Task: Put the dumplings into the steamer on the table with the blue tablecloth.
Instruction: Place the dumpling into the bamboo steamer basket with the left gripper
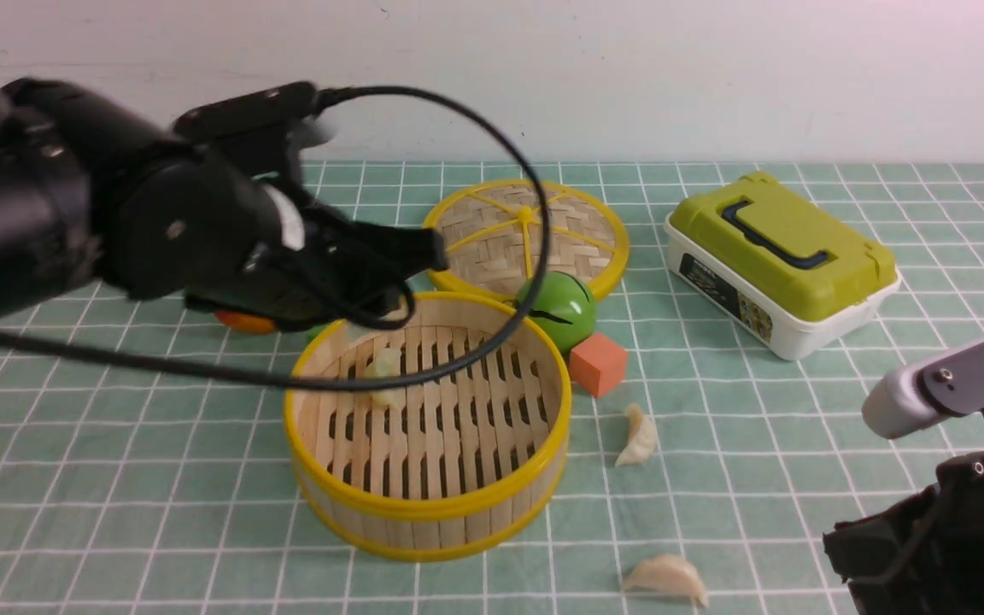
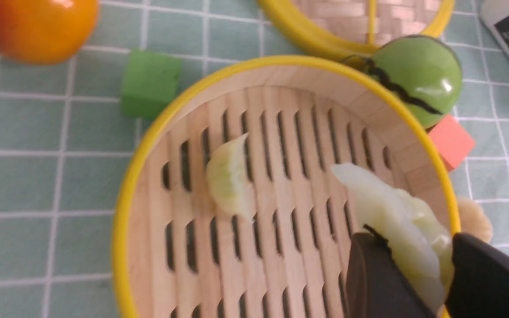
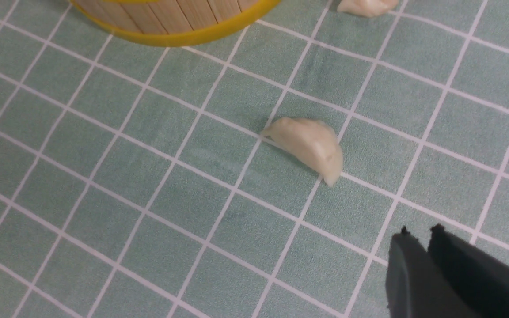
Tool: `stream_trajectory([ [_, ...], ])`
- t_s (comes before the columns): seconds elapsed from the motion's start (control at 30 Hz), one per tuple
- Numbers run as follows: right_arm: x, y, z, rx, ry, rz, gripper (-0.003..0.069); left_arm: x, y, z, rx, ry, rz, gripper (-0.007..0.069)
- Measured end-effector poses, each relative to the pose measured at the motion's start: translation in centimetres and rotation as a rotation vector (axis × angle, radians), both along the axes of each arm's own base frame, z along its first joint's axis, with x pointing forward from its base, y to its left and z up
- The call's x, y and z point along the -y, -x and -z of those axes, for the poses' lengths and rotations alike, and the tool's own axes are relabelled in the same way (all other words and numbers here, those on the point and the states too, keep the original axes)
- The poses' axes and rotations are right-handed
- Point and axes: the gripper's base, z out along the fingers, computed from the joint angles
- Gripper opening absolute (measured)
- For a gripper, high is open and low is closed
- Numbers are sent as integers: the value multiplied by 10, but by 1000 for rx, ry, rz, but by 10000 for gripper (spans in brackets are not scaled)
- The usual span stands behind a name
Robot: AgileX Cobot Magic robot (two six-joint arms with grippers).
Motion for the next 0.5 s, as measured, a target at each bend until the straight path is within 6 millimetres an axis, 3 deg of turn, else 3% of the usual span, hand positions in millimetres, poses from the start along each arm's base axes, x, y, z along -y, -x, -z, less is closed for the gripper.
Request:
stream_trajectory([
  [0.1,0,0,0,-3,-7,3,70,13,-22,16,-41,-27,4,192],
  [0.17,-1,0,0,-6,-17,6,74,26,-45,44,-114,-72,0,192],
  [0.3,-1,0,0,-6,-16,6,77,42,-72,80,-214,-100,-16,192],
  [0.5,-1,0,0,-7,-19,7,84,53,-88,99,-263,-96,-30,215],
])
